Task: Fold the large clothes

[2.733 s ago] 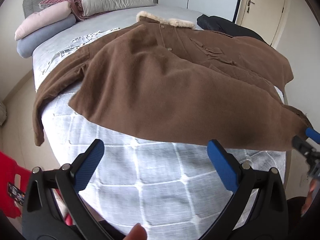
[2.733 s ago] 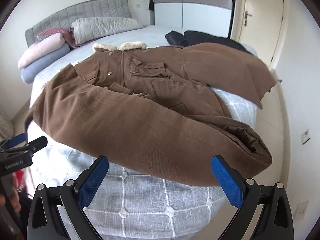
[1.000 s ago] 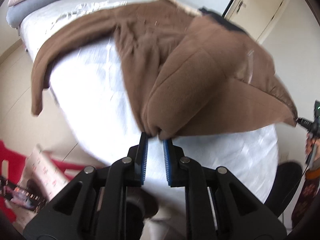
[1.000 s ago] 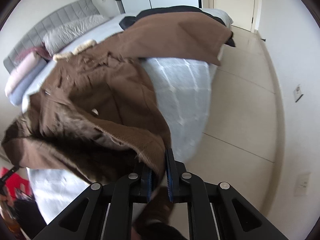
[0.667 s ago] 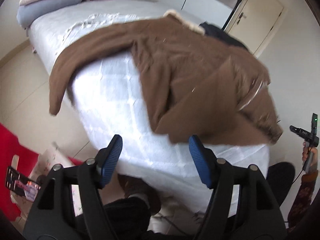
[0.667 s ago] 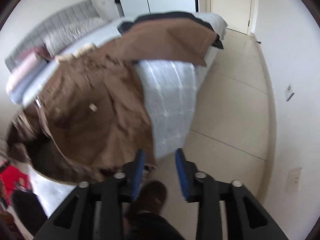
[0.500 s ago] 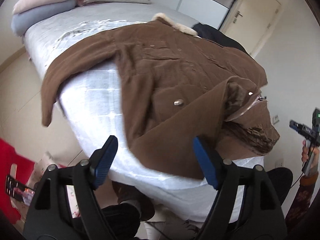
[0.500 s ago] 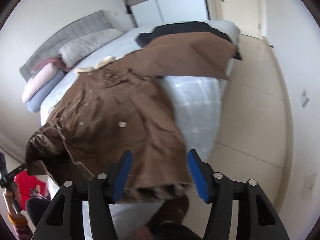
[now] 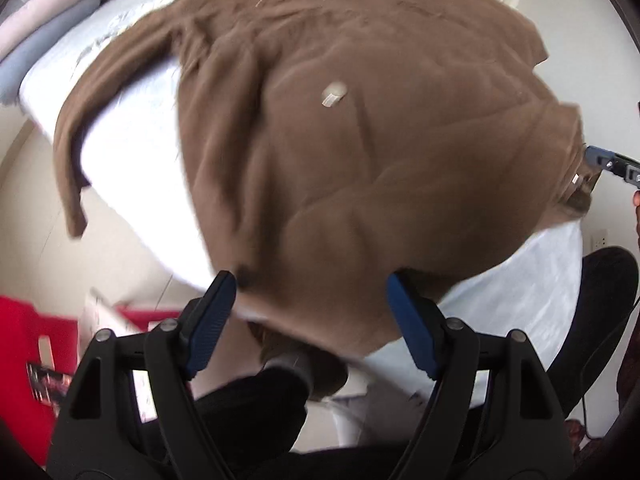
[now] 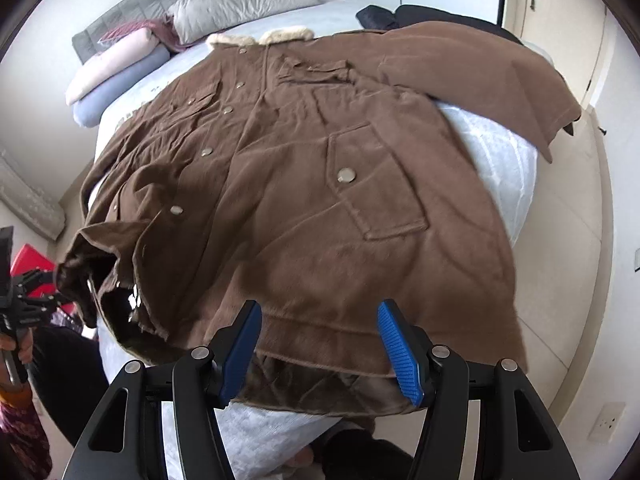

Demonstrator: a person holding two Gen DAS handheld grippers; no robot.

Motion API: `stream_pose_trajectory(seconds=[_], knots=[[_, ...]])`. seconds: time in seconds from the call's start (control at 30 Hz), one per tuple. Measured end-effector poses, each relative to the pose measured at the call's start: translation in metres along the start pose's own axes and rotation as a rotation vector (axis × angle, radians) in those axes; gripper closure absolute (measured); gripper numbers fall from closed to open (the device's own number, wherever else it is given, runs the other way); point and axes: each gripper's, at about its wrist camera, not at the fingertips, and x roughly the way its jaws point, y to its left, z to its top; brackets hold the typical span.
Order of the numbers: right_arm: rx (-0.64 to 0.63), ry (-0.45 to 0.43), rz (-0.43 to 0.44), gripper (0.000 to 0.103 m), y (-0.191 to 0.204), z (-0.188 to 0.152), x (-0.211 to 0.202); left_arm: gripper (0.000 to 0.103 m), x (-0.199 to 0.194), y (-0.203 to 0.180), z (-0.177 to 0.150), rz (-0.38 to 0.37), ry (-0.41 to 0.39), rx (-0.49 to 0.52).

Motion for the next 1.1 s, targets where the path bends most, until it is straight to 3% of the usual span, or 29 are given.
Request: stream_pose_trajectory(seconds=[0.13, 0.27, 0.33, 0.4, 0.53, 0.67, 0.7, 0.8, 0.83, 0.9, 0.97, 1.1], knots=[[-0.079, -0.012, 0.062, 0.041, 0.025, -0.011, -0.009, 0.025, -0.014, 0.038, -0.015, -0.108, -0.041, -0.155], [-0.218, -0.051, 0.198, 0.041, 0.069, -0.018, -0.023, 0.025, -0.011, 0.067, -0.019, -0.169, -0.064, -0.296], [-0.310, -0.061, 0.316, 0.042, 0.102, -0.022, -0.026, 0.025, -0.001, 0.068, -0.014, -0.194, -0.057, -0.329], [-0.394, -0.052, 0.380, 0.042, 0.131, -0.024, -0.020, 0.025, 0.006, 0.066, -0.011, -0.221, -0.056, -0.345], [-0.533, -0.037, 0.368, 0.042, 0.184, -0.023, 0.008, 0.025, 0.015, 0.059, -0.007, -0.270, -0.050, -0.366], [-0.573, 0.017, 0.395, 0.042, 0.219, -0.022, 0.039, 0.025, 0.012, 0.059, -0.007, -0.281, -0.062, -0.371], [-0.576, 0.046, 0.433, 0.042, 0.225, -0.024, 0.046, 0.025, 0.009, 0.064, -0.008, -0.282, -0.065, -0.376], [-0.683, 0.222, 0.729, 0.044, 0.257, -0.054, 0.044, 0.025, 0.007, 0.075, -0.010, -0.276, -0.070, -0.402], [-0.742, 0.254, 0.782, 0.044, 0.265, -0.067, 0.037, 0.025, 0.007, 0.080, -0.012, -0.272, -0.071, -0.407], [-0.841, 0.232, 0.743, 0.044, 0.272, -0.084, 0.022, 0.025, 0.007, 0.089, -0.016, -0.263, -0.066, -0.416], [-0.851, 0.178, 0.659, 0.044, 0.262, -0.084, 0.011, 0.025, 0.011, 0.093, -0.017, -0.262, -0.056, -0.420], [-0.685, 0.103, 0.538, 0.044, 0.200, -0.054, -0.005, 0.025, 0.028, 0.097, -0.016, -0.288, -0.012, -0.431]])
